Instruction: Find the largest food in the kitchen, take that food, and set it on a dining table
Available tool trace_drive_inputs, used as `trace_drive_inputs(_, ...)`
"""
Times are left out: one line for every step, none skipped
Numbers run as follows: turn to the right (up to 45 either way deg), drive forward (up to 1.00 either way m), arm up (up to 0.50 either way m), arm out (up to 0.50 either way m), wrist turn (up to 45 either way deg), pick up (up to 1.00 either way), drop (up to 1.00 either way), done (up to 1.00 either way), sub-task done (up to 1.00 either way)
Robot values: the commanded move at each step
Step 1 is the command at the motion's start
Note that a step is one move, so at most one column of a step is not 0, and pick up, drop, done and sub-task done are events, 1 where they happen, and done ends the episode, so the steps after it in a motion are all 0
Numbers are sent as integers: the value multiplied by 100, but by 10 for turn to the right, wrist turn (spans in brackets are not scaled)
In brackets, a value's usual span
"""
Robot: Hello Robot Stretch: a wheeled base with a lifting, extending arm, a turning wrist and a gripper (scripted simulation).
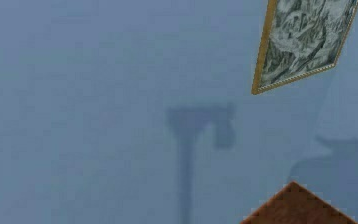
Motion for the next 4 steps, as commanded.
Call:
trace_drive_inputs(0,0,50,0,0,0,0,0,0)
trace_drive_inputs(0,0,38,0,0,0,0,0,0)
trace_drive_inputs(0,0,0,36,0,0,0,0,0)
trace_drive_inputs(0,0,0,0,450,0,0,0,0)
